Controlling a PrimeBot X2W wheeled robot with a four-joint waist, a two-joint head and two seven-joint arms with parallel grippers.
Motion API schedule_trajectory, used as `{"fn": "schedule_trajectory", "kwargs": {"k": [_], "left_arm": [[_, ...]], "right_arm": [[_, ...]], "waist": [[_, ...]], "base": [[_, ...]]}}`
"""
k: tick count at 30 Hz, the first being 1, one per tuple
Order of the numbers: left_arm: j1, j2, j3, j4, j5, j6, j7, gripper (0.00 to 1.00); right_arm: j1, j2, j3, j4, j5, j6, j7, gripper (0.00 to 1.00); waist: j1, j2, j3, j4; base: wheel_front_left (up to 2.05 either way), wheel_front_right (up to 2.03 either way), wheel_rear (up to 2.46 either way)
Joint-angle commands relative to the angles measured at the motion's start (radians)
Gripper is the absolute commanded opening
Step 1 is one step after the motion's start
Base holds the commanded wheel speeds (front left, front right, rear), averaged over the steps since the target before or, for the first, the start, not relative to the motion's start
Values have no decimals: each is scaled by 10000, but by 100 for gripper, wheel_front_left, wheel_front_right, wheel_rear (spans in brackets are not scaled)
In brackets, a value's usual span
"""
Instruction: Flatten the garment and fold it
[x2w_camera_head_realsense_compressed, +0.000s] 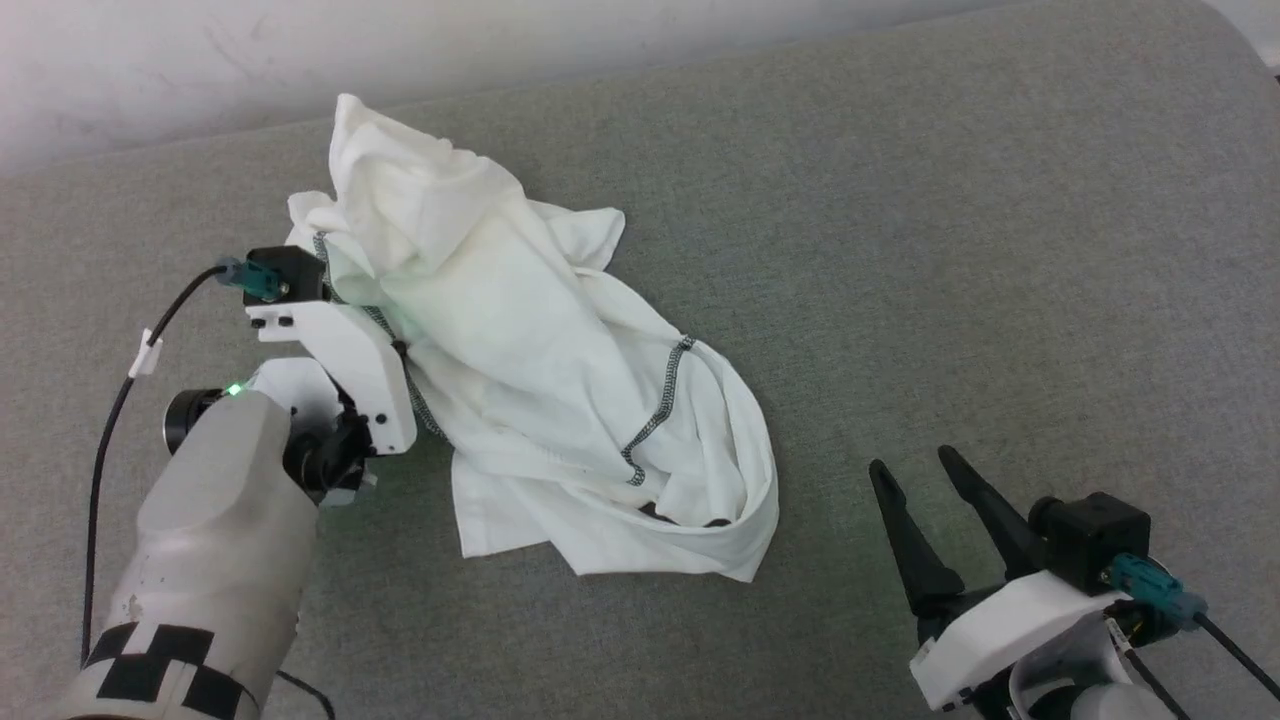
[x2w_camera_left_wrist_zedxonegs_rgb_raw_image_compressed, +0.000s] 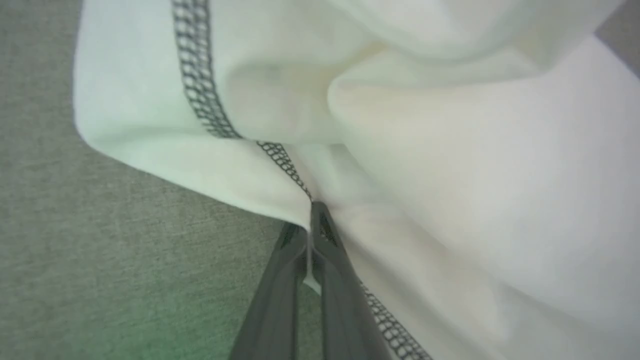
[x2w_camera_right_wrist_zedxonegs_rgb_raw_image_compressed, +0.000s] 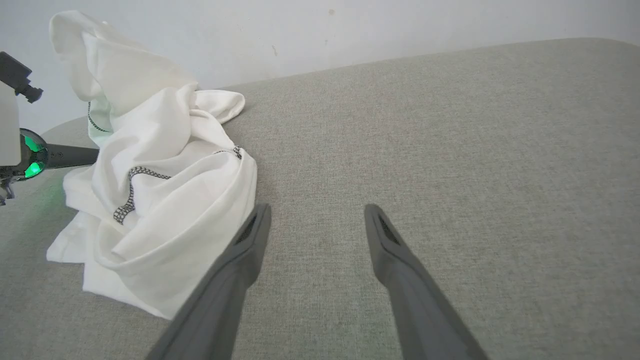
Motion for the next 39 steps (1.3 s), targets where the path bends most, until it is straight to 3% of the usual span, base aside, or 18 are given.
{"fn": "schedule_trajectory", "kwargs": {"k": [1,8,13,16,21,24,26,28,31,39], "left_arm": [[495,-241,-191,357,11,-69,34,0],[1080,247,276,-183,-128,158,-1729,0],[1982,972,878,-1516,-356,705,-2543,0],[2743,1565,1271,-2865,-355,1380,-2807,0],[4256,2648,1887,-6133,20,2928,-2853,0],[4933,3095,1771,-8400,590,3700,-2477,0],[5121,3203,1379,-9647,966,3926,-2051,0],[5070,3100,716,-10517,1303,3884,-1600,0],[4754,2551,-576,-10868,1634,3462,-972,0],[4371,615,-3478,-9007,1797,1832,-355,0]], "right_arm": [[-134,28,-4,52,93,-7,-62,100],[107,28,-202,128,135,-7,-2,100],[393,28,-372,103,153,-7,107,100],[529,28,-444,56,185,-7,171,100],[696,28,-504,-27,189,-7,303,100],[748,28,-541,-70,194,-7,376,100],[732,28,-520,-93,201,-7,433,100],[685,28,-461,-112,193,-7,498,100],[601,28,-414,-143,158,-7,571,100],[637,28,-484,-182,144,-7,693,100]], "waist": [[-1,0,-73,89],[-1,0,-623,516],[-1,0,-1057,1046],[-1,0,-1256,1356],[-1,0,-1494,1675],[-1,0,-1540,1757],[-1,0,-1530,1735],[-1,0,-1519,1644],[-1,0,-1499,1422],[-1,0,-1465,889]], "base": [[0,0,0],[0,0,0],[0,0,0],[0,0,0],[0,0,0],[0,0,0],[0,0,0],[0,0,0],[0,0,0],[0,0,0]]}}
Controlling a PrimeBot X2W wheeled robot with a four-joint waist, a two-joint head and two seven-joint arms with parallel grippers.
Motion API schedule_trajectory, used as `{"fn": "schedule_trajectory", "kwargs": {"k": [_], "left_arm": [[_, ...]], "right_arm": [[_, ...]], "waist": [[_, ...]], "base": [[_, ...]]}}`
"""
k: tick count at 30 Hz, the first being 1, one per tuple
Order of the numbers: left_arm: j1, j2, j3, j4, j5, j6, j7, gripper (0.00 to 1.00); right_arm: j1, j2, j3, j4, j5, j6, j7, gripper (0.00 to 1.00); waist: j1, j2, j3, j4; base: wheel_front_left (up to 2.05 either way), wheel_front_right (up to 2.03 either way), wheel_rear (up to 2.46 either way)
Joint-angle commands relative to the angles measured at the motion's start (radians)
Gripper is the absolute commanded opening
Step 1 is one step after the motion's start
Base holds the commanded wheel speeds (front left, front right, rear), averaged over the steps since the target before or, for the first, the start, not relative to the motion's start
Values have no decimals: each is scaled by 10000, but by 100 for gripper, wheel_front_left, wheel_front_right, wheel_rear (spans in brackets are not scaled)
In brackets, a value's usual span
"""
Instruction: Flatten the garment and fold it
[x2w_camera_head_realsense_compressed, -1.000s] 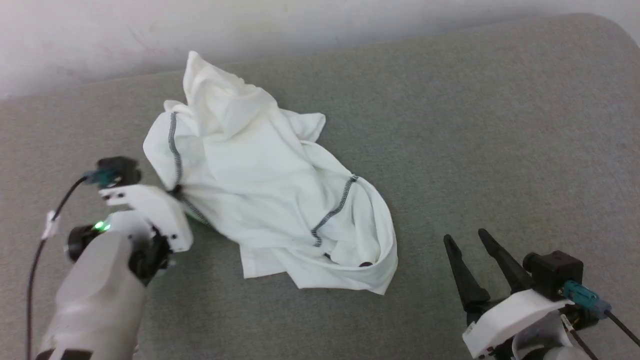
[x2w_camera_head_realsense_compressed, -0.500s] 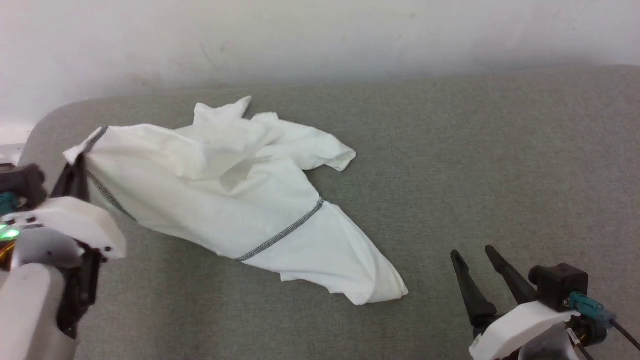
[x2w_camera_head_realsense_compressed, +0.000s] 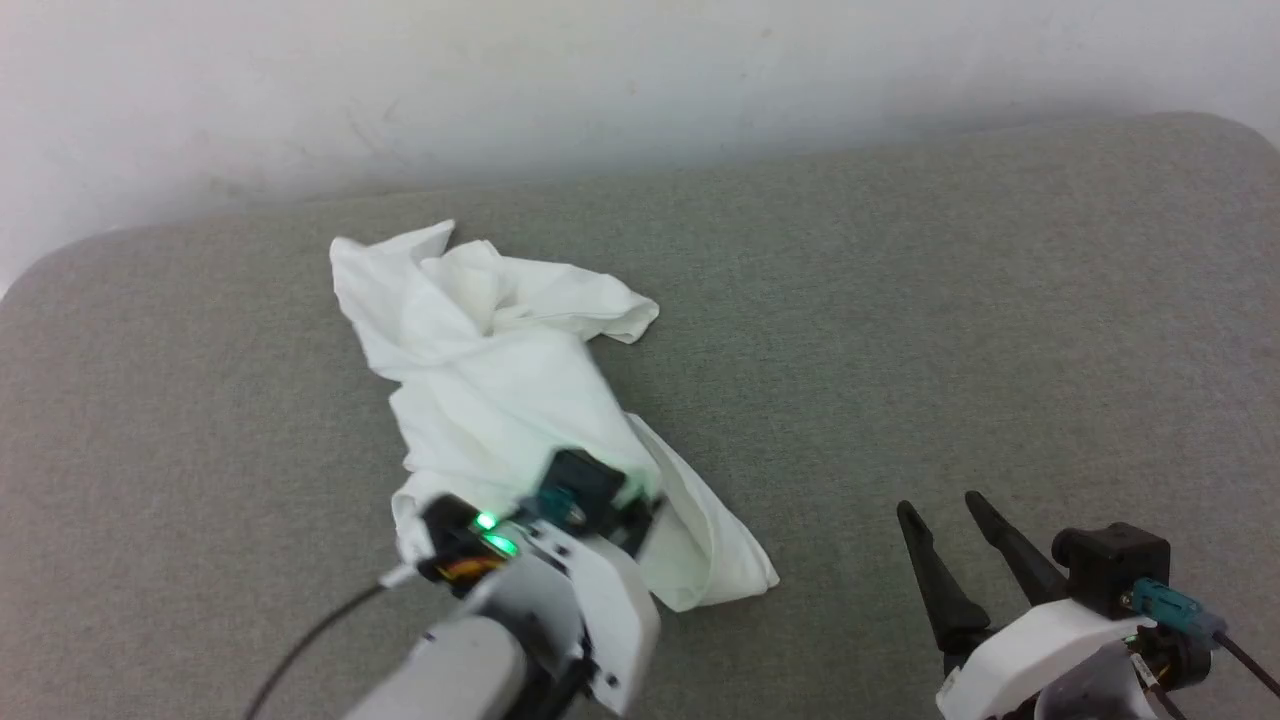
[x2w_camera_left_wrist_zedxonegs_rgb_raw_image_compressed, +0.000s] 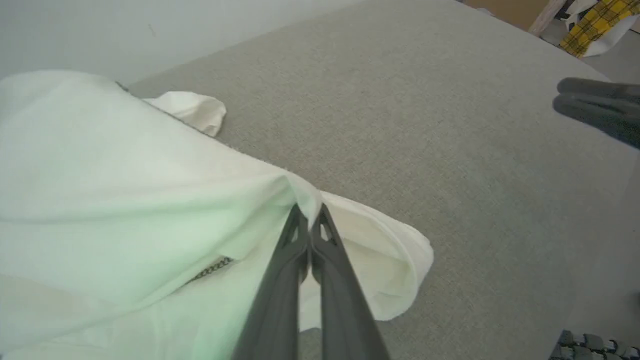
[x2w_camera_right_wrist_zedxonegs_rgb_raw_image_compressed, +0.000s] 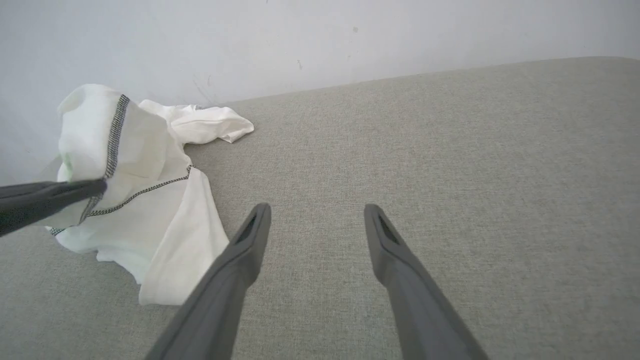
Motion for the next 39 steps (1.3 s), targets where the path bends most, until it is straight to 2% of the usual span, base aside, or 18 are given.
{"fn": "schedule_trajectory", "kwargs": {"k": [1,4,5,10,14,18,23,29,30,31,36,39], "left_arm": [[78,-278,-376,371,11,-275,16,0],[296,-581,-861,950,-24,-577,-22,0],[349,-631,-919,1046,-19,-602,-112,100],[558,-654,-659,577,-200,-525,-793,100],[575,-263,28,-159,-308,-12,-964,100],[489,120,602,-183,-615,311,-582,100],[281,178,825,341,-1295,123,158,100],[41,-153,865,1278,-1892,-182,480,98],[20,-241,856,1364,-2005,-279,486,28],[-25,-290,870,1421,-2045,-352,399,0],[-205,-307,1134,1444,-1971,-377,-316,0],[-307,-42,1465,1120,-1646,-138,-1025,0]], "right_arm": [[-21,24,1,-50,11,-7,40,100],[32,24,-40,-44,40,-7,33,100],[53,24,-59,-41,56,-7,30,100],[133,24,-130,-14,97,-7,19,100],[123,24,-97,0,119,-7,25,100],[74,24,14,32,161,-7,12,100],[11,24,81,92,154,-7,4,100],[-47,24,121,191,235,-7,-51,100],[-41,24,111,208,242,-7,-66,100],[-36,24,105,224,243,-7,-76,100],[-18,24,75,272,261,-7,-111,100],[27,24,22,297,273,-7,-134,100]], "waist": [[0,-1,15,-154],[0,-1,-4,-139],[0,-1,-15,-111],[0,-1,-104,160],[0,-1,-151,296],[0,-1,-128,296],[0,-1,-20,97],[0,-1,61,-176],[0,-1,61,-198],[0,-1,63,-225],[0,-1,42,-253],[0,-1,-20,-214]], "base": [[0,0,0],[0,0,0],[0,0,0],[0,0,0],[0,0,0],[0,0,0],[0,0,0],[0,0,0],[0,0,0],[0,0,0],[0,0,0],[0,0,0]]}}
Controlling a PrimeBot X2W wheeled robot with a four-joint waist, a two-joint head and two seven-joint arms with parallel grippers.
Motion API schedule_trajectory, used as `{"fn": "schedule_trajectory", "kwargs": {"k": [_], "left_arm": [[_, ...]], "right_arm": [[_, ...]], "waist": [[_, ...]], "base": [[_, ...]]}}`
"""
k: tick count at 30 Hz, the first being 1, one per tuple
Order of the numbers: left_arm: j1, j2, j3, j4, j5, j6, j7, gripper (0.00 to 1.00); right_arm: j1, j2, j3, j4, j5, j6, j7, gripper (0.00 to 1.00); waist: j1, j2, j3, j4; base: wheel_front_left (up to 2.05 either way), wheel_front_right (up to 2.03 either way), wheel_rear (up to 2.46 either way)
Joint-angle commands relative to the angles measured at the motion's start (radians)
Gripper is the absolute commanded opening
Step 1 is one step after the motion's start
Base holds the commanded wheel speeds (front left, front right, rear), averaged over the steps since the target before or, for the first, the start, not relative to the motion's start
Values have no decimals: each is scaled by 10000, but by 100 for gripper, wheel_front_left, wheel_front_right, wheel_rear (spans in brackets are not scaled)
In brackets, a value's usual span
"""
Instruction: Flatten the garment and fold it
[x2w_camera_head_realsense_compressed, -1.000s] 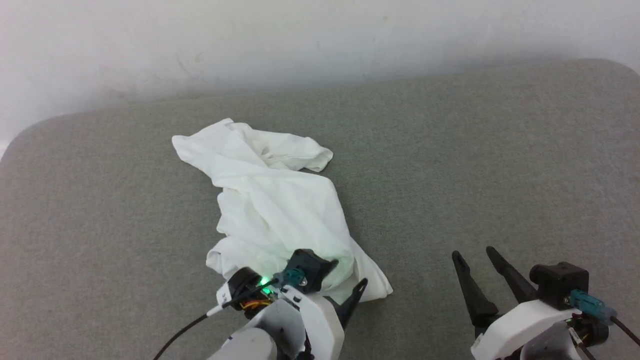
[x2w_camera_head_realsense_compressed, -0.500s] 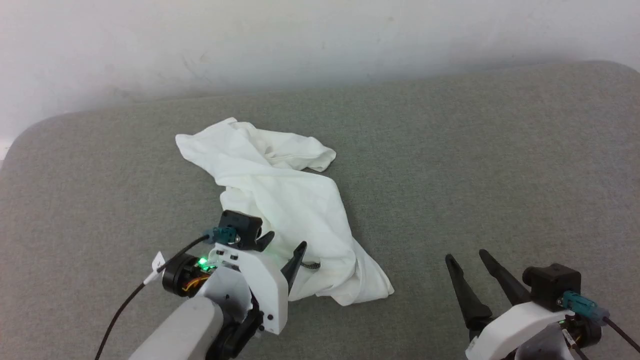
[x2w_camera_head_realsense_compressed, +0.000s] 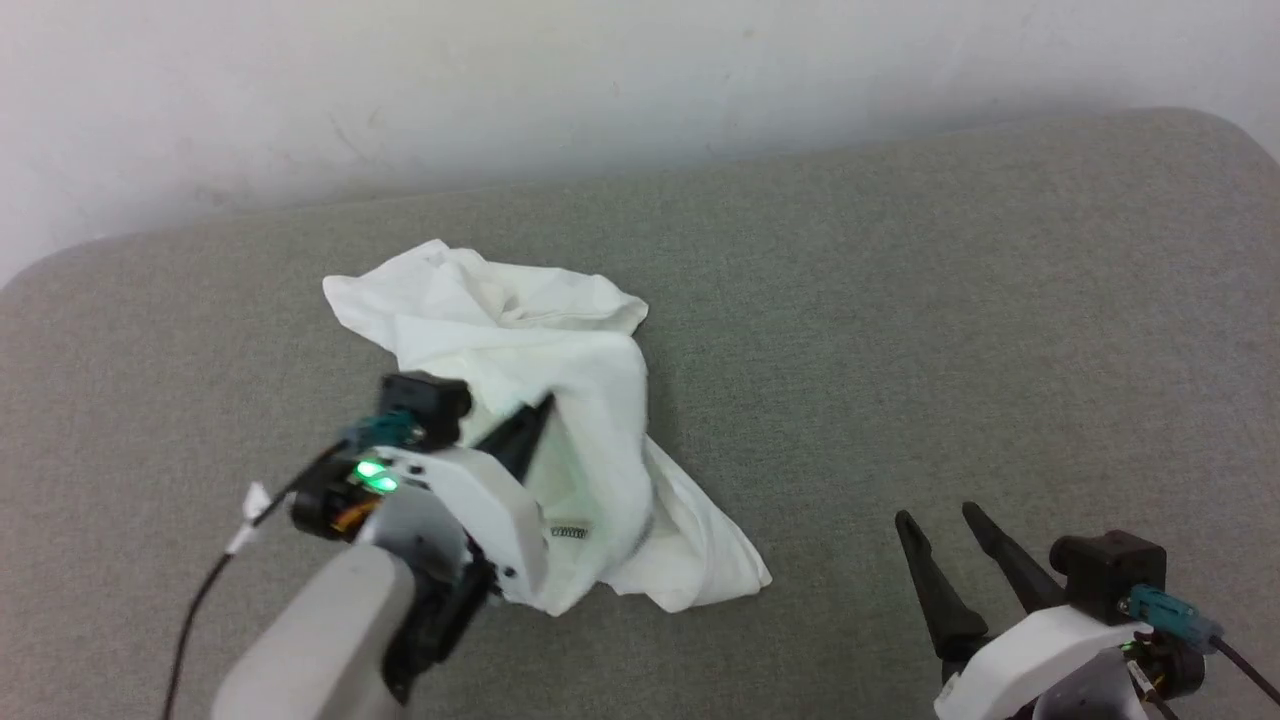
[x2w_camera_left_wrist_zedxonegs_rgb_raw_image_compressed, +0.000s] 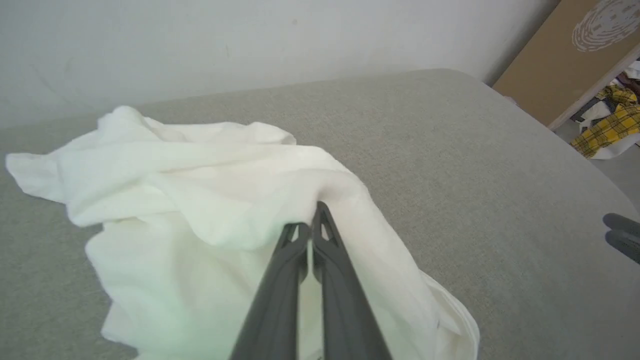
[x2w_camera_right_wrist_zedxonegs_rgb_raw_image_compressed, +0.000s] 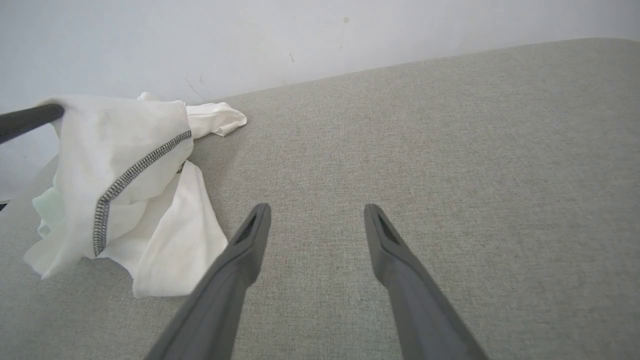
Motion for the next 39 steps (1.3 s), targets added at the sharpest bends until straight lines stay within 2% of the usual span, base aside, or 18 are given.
{"fn": "schedule_trajectory", "kwargs": {"k": [1,5,8,12,14,18,22,26,27,28,34,39], "left_arm": [[-122,196,210,-230,136,167,-231,0],[304,1046,1078,-1484,485,1109,-680,0],[1141,1818,1934,-2514,581,2142,-570,0],[2840,2562,3356,-3354,218,3479,-399,0],[3786,2650,4079,-3342,-235,3856,-466,0],[5280,2449,4977,-2464,-1099,4141,-511,0],[5990,1979,5482,-1171,-1747,3962,-886,0],[5893,1567,5560,-209,-2061,3383,-1431,0],[5799,1509,5516,-67,-2053,3250,-1564,42],[5685,1457,5495,7,-2030,3130,-1742,100],[5157,1388,5609,-270,-1230,2859,-3719,100],[5004,1254,5543,-952,-322,2708,-4335,100]], "right_arm": [[17,24,-15,15,65,-7,-75,100],[107,24,-106,0,73,-7,-81,100],[201,24,-186,-28,73,-7,-70,100],[238,24,-201,-89,68,-7,-28,100],[213,24,-189,-115,59,-7,-8,100],[143,24,-132,-136,36,-7,26,100],[91,24,-92,-131,6,-7,64,100],[73,24,-107,-121,-6,-7,81,100],[76,24,-116,-117,-13,-7,84,100],[81,24,-121,-116,-19,-7,88,100],[156,24,8,-120,-79,-7,174,100],[219,24,204,-170,-141,-7,304,100]], "waist": [[-1,-2,-43,36],[-1,-2,-122,181],[-1,-2,-138,356],[-1,-2,-108,541],[-1,-2,-61,605],[-1,-2,14,621],[-1,-2,73,582],[-1,-2,84,581],[-1,-2,65,596],[-1,-2,41,608],[-1,-2,-368,665],[-1,-2,-632,702]], "base": [[0,0,0],[0,0,0],[0,0,0],[0,0,0],[0,0,0],[0,0,0],[0,0,0],[0,0,0],[0,0,0],[0,0,0],[0,0,0],[0,0,0]]}}
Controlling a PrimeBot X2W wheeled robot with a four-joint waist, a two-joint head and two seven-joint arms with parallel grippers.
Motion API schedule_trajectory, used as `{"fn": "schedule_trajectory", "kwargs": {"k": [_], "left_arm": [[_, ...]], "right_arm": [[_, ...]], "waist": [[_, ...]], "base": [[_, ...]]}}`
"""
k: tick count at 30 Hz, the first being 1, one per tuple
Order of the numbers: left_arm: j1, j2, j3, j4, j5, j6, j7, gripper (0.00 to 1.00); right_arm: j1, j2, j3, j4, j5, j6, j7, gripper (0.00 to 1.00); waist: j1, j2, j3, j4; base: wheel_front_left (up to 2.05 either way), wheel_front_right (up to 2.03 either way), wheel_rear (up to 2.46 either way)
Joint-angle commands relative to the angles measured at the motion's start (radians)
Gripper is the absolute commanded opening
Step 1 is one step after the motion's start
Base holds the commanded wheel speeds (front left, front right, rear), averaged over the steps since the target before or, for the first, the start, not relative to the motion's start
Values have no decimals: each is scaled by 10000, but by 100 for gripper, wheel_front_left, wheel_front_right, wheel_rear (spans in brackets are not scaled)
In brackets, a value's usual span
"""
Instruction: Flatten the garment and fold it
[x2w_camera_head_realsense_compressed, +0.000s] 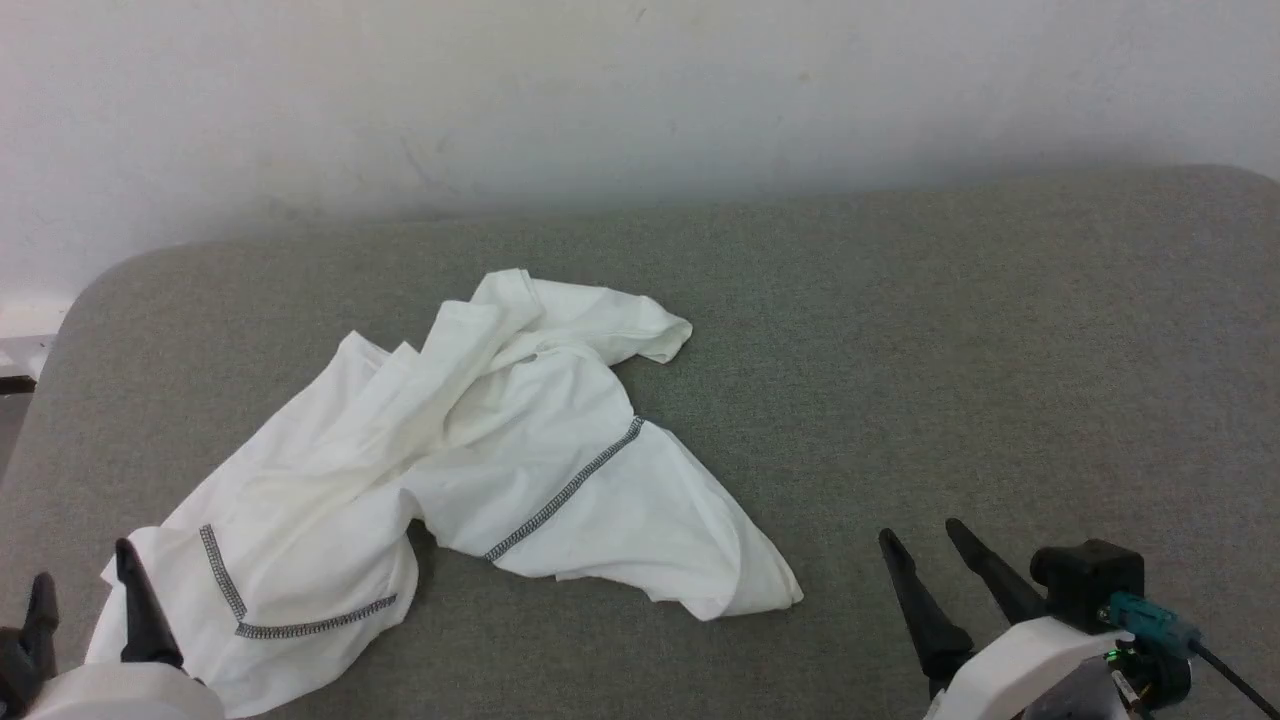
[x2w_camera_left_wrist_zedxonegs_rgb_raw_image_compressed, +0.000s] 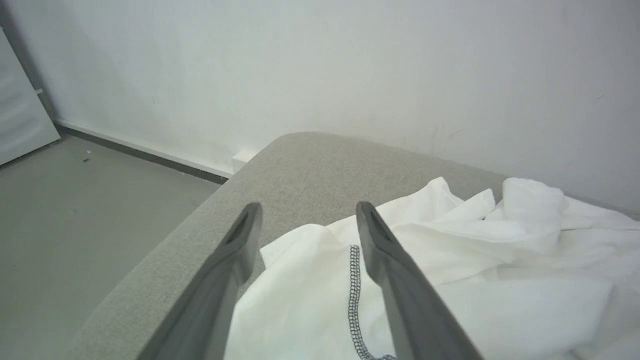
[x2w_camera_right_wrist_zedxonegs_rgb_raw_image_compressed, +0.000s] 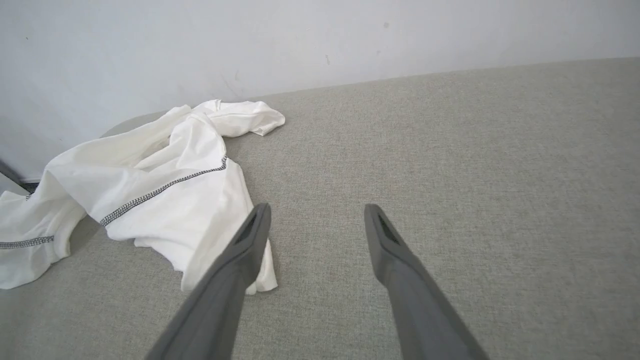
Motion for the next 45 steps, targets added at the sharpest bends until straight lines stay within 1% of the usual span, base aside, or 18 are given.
{"fn": "schedule_trajectory", "kwargs": {"k": [1,4,8,11,14,18,23,27,28,29,30,34,36,40,42,45], "left_arm": [[-159,-115,-57,-292,320,-119,-95,100],[-134,-352,-404,-952,884,-247,-135,100],[-12,-844,-1225,-1675,1473,-361,-146,100],[118,-1157,-1729,-1853,1683,-441,-148,100],[136,-1329,-2040,-1822,1768,-550,-149,100],[-50,-1469,-2315,-1682,1818,-732,-150,100],[-378,-1618,-2460,-1522,1848,-894,-151,100],[-481,-1685,-2422,-1332,1932,-896,-152,100],[-498,-1703,-2398,-1305,1956,-905,-152,100],[-504,-1731,-2376,-1286,1975,-913,-153,100],[-505,-1768,-2366,-1271,1990,-918,-153,100],[-507,-1827,-2270,-1201,2021,-963,-153,100],[-468,-1862,-2180,-1167,2046,-983,-153,100],[-358,-1945,-2079,-1133,2095,-1016,-154,100],[-338,-1984,-2052,-1139,2126,-1040,-154,100],[-358,-2017,-2021,-1151,2181,-1097,-154,100]], "right_arm": [[49,22,70,-46,-113,-7,108,100],[-10,22,396,9,-183,-7,358,100],[-357,-137,1134,434,-207,-7,936,100],[-767,-363,1791,988,-64,-7,1463,100],[-1350,-627,2483,1624,-80,-7,1954,100],[-2265,-736,3152,2748,73,-7,2339,100],[-3286,-869,3851,4494,111,-7,2855,100],[-3799,-654,4100,5708,497,-7,3009,99],[-3894,-613,4175,5989,599,-7,3123,44],[-3996,-586,4221,6224,678,-7,3184,4],[-4072,-542,4212,6408,828,-7,3198,0],[-4444,-546,4174,6441,1023,-7,2763,0],[-4708,-676,3981,6248,1070,-7,2362,0],[-5189,-1227,3185,5579,870,-7,1809,0],[-5336,-1558,2639,5241,771,-7,1862,0],[-5434,-2069,1863,4850,575,-7,2270,0]], "waist": [[1,-1,-147,62],[1,-1,-241,112],[1,-1,-336,215],[1,-1,-413,334],[1,-1,-377,453],[1,-1,-262,651],[1,-1,-91,866],[1,-1,-42,904],[1,-1,-40,899],[1,-1,-44,890],[1,-1,-53,887],[1,-1,-87,835],[1,-1,-135,752],[1,-1,-159,548],[1,-1,-122,441],[1,-1,4,318]], "base": [[0,0,0],[0,0,0],[0,0,0],[0,0,0],[0,0,0],[0,0,0],[0,0,0],[0,0,0],[0,0,0],[0,0,0],[0,0,0],[0,0,0],[0,0,0],[0,0,0],[0,0,0],[0,0,0]]}}
